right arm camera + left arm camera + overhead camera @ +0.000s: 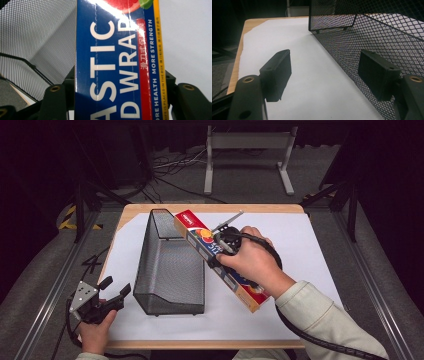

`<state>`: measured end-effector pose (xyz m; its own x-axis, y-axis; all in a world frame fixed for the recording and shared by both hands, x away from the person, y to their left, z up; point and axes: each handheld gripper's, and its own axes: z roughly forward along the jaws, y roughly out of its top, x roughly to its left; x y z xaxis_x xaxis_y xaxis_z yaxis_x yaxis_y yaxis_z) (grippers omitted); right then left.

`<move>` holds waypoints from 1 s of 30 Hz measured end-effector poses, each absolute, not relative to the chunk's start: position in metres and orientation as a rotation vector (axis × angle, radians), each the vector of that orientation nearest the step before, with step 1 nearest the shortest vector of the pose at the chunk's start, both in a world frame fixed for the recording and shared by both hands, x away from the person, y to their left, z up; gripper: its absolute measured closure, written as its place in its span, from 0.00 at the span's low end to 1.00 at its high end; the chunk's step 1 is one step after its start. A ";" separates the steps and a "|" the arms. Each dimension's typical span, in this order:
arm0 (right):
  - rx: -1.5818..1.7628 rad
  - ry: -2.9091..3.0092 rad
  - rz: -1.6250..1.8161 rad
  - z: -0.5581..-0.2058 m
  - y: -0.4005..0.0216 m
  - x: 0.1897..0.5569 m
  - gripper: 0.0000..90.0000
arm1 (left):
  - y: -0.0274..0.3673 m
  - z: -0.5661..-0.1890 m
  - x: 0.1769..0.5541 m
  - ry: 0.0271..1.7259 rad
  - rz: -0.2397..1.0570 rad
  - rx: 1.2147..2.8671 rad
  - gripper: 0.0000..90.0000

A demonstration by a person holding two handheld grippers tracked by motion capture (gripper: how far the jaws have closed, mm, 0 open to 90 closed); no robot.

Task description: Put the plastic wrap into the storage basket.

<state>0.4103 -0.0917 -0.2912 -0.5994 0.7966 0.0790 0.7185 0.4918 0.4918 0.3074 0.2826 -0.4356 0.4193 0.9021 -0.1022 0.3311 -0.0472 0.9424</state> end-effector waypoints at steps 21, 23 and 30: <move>1.513 2.458 0.780 -0.301 -0.029 0.417 0.45 | 0.283 -0.436 0.308 1.110 0.680 1.604 0.31; 1.528 2.456 0.777 -0.302 -0.025 0.417 0.45 | 0.283 -0.436 0.308 1.110 0.681 1.604 0.31; 1.585 2.471 0.778 -0.309 -0.012 0.422 0.45 | 0.283 -0.436 0.308 1.109 0.680 1.603 0.31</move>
<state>0.4216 -0.0119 -0.3092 -0.4514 0.8737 0.1815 0.8201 0.3259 0.4704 0.3076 0.2830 -0.4358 0.4147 0.9048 -0.0963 0.3254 -0.0486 0.9443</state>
